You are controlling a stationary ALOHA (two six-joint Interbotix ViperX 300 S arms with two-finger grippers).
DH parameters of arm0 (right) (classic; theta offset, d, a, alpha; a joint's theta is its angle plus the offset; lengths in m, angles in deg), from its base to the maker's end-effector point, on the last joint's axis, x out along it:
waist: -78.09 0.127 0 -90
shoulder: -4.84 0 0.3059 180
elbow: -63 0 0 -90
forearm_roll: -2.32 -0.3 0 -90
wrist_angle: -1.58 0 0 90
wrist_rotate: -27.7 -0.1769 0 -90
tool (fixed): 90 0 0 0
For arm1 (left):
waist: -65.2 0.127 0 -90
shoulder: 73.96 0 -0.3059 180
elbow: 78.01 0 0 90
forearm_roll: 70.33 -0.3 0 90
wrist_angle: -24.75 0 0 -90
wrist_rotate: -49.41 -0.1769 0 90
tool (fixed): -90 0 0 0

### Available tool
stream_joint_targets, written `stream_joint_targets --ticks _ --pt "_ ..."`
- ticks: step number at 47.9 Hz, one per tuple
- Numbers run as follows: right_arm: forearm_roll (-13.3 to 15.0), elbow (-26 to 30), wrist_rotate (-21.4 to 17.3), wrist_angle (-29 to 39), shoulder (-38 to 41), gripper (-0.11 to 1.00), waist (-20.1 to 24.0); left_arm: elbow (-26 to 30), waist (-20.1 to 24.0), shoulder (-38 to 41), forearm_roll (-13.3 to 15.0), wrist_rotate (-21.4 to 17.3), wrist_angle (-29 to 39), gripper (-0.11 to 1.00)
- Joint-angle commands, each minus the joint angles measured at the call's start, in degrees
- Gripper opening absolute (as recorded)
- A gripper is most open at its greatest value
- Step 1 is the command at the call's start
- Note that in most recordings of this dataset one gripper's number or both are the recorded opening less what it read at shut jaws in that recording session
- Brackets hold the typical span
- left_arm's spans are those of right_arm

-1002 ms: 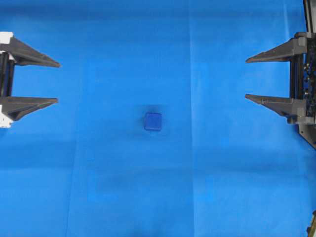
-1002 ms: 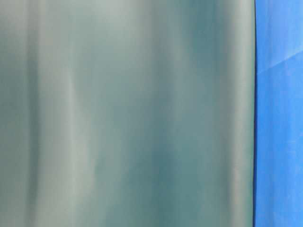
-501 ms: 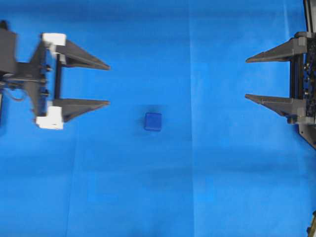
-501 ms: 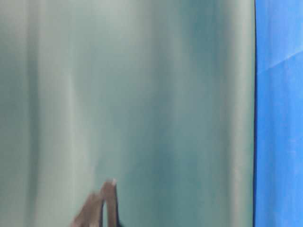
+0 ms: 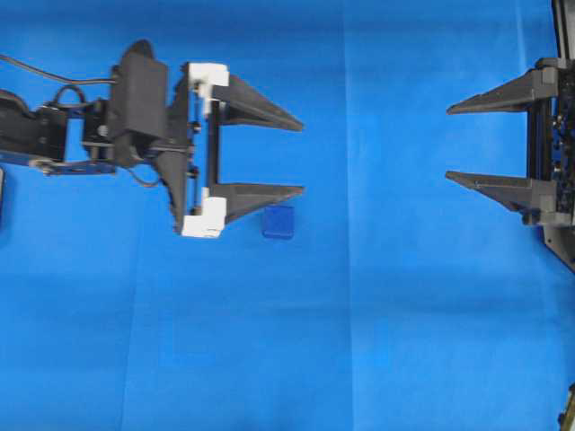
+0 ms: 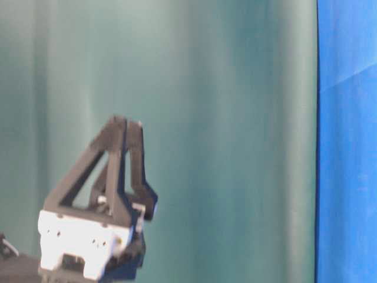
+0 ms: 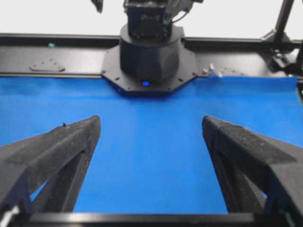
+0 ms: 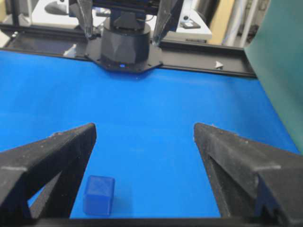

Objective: Handover the blue block to the right arm after grasping it with the left arm, then place it in the designated position.
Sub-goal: 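Move the open left gripper toward the blue cube and rotate downward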

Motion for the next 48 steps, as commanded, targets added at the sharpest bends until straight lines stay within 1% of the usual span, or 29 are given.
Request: stream_joint_targets --ticks 1,13,18,22,30,31,39,48 --pt "-0.18 1.41 0.0 -0.35 0.18 0.97 -0.09 2.9 -0.09 0.79 -0.09 -0.09 -0.26 0.92" --pt "-0.18 1.58 0.0 -0.18 0.0 0.97 -0.09 4.75 -0.09 2.29 0.0 0.62 2.9 0.92" --pt "-0.18 1.58 0.0 -0.18 0.0 0.97 -0.09 5.62 -0.09 2.29 -0.09 1.05 7.21 0.92" --pt "-0.09 1.58 0.09 -0.18 0.09 0.97 -0.09 7.65 -0.09 2.9 -0.09 1.85 14.68 0.92" --pt "0.0 1.58 0.09 -0.09 0.0 0.97 -0.09 13.62 -0.09 5.54 -0.09 3.16 29.53 0.92" --pt "0.0 1.58 0.09 0.0 0.0 0.97 -0.09 15.03 -0.09 6.24 0.0 3.34 32.43 0.92" --pt "0.09 1.58 0.18 0.53 0.0 0.97 -0.09 23.47 -0.09 10.37 -0.09 3.78 49.48 0.91" --pt "0.18 1.67 0.26 0.97 0.0 0.97 -0.09 31.82 -0.09 14.68 -0.09 3.52 63.81 0.91"
